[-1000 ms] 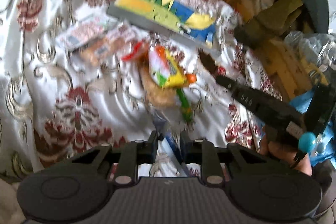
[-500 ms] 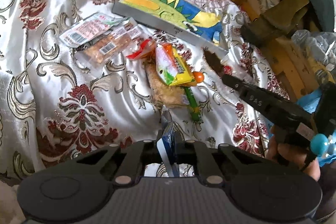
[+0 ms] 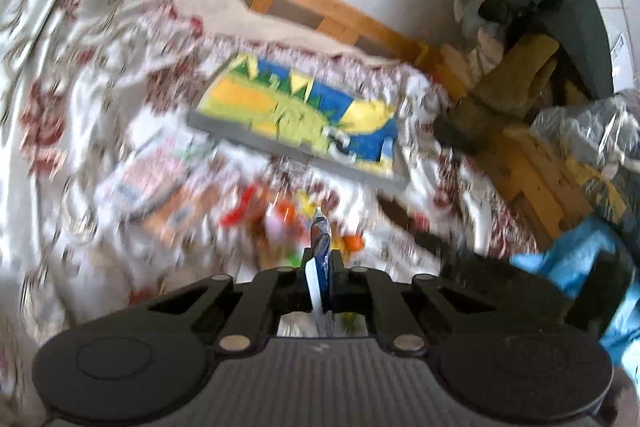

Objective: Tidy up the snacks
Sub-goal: 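Carry the blue packet onto the dinosaur tray and open the left gripper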

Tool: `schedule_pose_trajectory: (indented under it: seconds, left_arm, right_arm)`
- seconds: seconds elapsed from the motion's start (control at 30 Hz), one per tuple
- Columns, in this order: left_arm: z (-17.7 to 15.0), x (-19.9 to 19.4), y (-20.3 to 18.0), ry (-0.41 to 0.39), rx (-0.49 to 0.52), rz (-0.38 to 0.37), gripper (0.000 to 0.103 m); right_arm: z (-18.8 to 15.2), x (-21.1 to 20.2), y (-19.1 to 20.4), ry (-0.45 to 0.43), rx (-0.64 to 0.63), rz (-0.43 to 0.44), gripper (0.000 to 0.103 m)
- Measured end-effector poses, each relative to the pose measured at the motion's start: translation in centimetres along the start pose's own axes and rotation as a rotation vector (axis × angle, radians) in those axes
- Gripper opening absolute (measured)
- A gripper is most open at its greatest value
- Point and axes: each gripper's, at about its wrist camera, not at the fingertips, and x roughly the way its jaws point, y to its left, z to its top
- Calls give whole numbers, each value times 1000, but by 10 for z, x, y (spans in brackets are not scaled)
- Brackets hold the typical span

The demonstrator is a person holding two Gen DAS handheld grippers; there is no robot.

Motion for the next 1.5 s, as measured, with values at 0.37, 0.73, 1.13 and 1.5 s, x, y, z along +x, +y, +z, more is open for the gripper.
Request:
schedule_pose_trajectory:
  seconds: [0.37,0.73,1.13,1.5]
  left_arm:
    - [82,87,-15,-184,-20,-133,5]
    - [110,197,37,-179,-106,-183,5]
    - [115,239,75,-122,-159,-114,7]
    - [123,242,74,-97,-108,51,25]
  right_arm:
    - [25,39,-9,-178,-74,-77,5]
    - [56,146,-17,-206,-113,-172,5]
    - [49,220,-10,-74,-136,-223,6]
    - [49,227,-4,-30,-79,-154,30]
